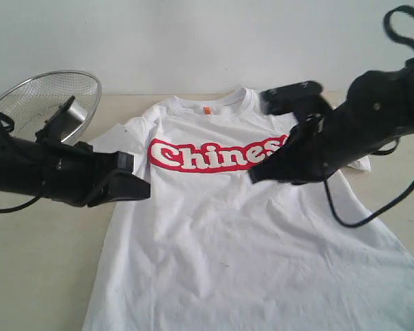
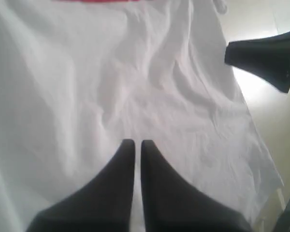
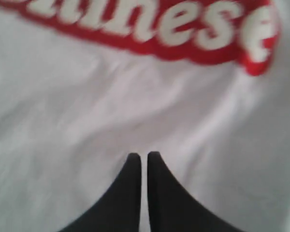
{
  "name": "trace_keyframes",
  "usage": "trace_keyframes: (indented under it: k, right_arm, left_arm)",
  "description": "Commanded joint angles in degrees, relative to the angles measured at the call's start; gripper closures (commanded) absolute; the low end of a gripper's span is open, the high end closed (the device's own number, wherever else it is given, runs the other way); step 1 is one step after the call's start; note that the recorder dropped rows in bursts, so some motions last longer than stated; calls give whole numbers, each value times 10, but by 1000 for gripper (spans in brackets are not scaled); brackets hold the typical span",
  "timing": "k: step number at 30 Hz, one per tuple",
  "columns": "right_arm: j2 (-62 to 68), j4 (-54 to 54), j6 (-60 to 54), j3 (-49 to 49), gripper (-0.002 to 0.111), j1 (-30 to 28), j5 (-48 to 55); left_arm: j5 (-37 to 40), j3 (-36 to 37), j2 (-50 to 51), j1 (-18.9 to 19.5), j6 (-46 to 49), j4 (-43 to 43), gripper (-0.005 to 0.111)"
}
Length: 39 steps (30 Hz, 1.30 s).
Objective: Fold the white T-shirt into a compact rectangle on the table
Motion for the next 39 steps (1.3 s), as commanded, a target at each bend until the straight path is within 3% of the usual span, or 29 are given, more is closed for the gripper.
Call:
trace_keyframes:
  k: [1, 7, 14, 17, 20, 22, 26, 39]
  right_arm:
    - [-1, -27, 67, -30, 108, -90, 13]
    - [40, -43, 13, -154, 108, -161, 109]
    - [142, -122, -54, -371, 105, -167, 308]
    - [189, -155, -54, -437, 87, -167, 349]
    - [232, -175, -53, -490, 61, -167, 371]
    - [259, -182, -50, -515, 54, -167, 382]
    - [302, -182, -48, -542, 59, -167, 386]
    - [358, -180, -32, -551, 57, -167, 427]
  left_arm:
    - [1, -37, 57, -1, 8, -3, 102]
    - [71, -72, 156, -2, 8, -11, 102]
    - [111, -87, 193, -2, -3, -7, 102]
    - [113, -87, 193, -2, -3, -3, 102]
    - [111, -87, 193, -2, -3, -3, 102]
    - [103, -87, 193, -2, -3, -4, 102]
    - [71, -87, 193, -2, -3, -4, 102]
    - [61, -123, 204, -2, -13, 4, 102]
